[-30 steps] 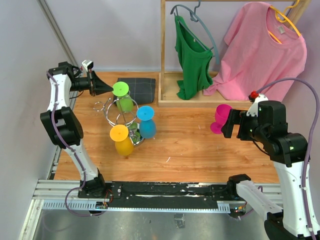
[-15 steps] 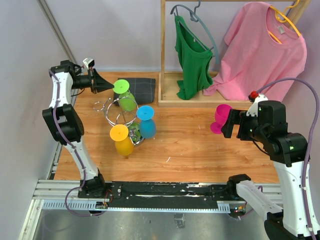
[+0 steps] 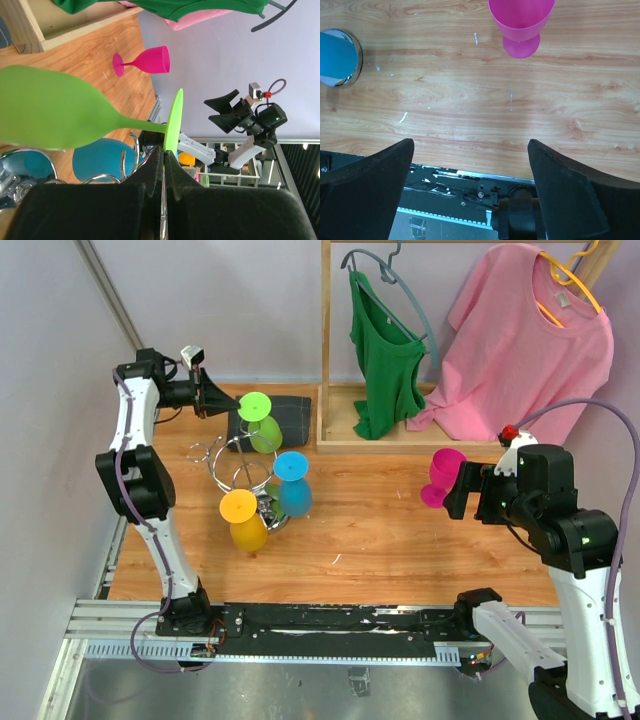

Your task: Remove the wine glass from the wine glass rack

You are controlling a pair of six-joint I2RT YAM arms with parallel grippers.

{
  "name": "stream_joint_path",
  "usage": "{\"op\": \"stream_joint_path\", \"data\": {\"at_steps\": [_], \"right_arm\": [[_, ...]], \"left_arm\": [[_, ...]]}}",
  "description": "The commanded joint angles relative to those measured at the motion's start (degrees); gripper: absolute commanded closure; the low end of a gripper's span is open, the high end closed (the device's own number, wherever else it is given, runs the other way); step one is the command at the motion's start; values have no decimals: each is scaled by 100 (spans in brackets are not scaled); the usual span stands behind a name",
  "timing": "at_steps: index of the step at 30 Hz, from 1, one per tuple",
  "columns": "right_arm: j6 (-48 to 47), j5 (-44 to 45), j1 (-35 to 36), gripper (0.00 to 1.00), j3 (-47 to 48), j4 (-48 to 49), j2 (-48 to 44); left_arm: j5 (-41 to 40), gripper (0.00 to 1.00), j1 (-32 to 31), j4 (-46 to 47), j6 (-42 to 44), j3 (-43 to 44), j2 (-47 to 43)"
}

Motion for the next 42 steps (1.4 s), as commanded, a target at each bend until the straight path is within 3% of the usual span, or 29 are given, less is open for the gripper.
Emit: {"op": "stream_joint_path", "data": {"at_steps": [1, 11, 16, 21, 24, 28, 31, 33, 38, 42], "right_arm": [[-49, 27, -72, 2, 158, -147, -94], [-64, -50, -69, 1, 189, -160, -107], [-123, -68, -69, 2, 263, -185, -77], [-146, -85, -65, 2, 314, -212, -76], [-161, -123, -64, 1, 348, -209, -68], [-189, -233, -66, 1, 442, -209, -7], [-218, -389, -72, 1, 572, -185, 123], [-243, -503, -73, 1, 741, -155, 271], [-294, -775, -69, 1, 1259, -121, 648], [-314, -909, -69, 1, 1805, -174, 914]], "left_arm": [[446, 100, 88, 67, -19, 256, 66], [339, 100, 543, 204, -149, 528, 60], [96, 100, 557, 528, -586, 1315, 83], [-142, 100, 557, 1466, -1573, 2349, 39], [-241, 100, 555, 2211, -2166, 2465, -280], [-451, 100, 365, 2420, -1825, 2367, -928], [-1035, 100, -58, 2417, -905, 1989, -1744], [-1857, 100, -626, 2414, 5, 1451, -2419], [-4441, 100, -2984, 2412, 2195, 197, -3890], [-4970, 100, -3684, 2399, 2459, 20, -4312]]}}
